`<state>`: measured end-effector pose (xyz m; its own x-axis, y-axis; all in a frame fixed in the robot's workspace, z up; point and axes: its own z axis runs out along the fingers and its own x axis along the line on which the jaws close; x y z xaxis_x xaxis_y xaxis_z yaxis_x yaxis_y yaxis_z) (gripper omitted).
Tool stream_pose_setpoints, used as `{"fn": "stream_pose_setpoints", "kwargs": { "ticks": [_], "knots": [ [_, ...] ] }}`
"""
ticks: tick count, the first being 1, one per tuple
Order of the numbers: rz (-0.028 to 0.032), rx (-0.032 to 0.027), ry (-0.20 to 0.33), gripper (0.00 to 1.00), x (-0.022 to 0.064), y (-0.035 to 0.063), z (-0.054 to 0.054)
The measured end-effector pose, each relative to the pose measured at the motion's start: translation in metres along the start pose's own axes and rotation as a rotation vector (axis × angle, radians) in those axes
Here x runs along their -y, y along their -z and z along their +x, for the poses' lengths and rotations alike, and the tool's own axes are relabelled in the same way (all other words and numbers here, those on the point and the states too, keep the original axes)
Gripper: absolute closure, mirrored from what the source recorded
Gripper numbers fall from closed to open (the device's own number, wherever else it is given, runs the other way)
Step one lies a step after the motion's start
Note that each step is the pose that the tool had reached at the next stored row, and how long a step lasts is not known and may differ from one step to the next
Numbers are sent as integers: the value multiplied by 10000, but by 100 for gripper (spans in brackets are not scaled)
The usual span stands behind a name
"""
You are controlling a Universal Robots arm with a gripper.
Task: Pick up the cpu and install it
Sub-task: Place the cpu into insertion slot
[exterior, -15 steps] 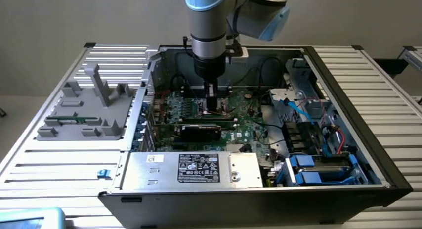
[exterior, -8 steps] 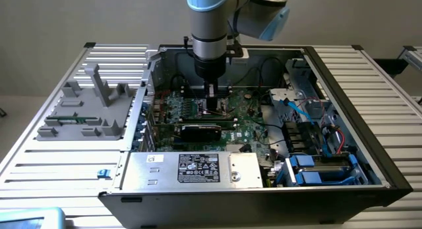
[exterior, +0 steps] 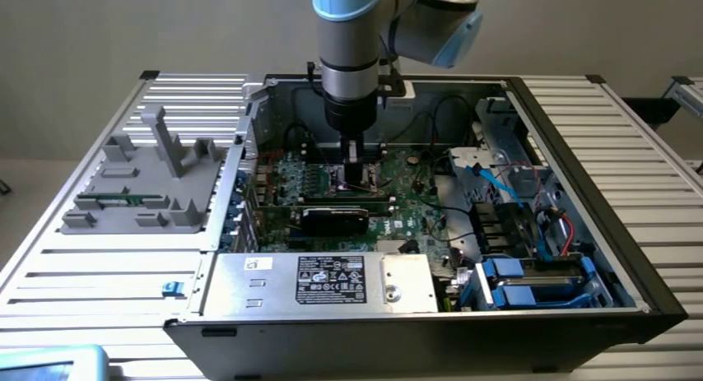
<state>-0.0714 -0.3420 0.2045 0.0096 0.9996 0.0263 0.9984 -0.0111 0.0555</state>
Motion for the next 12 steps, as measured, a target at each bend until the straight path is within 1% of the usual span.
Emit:
{"fn": "stream_pose_setpoints", "kwargs": {
  "ticks": [8,12],
  "knots": [
    [0,8,-2,45,0,-17,0],
    [30,21,-4,45,0,-18,1]
  ]
}}
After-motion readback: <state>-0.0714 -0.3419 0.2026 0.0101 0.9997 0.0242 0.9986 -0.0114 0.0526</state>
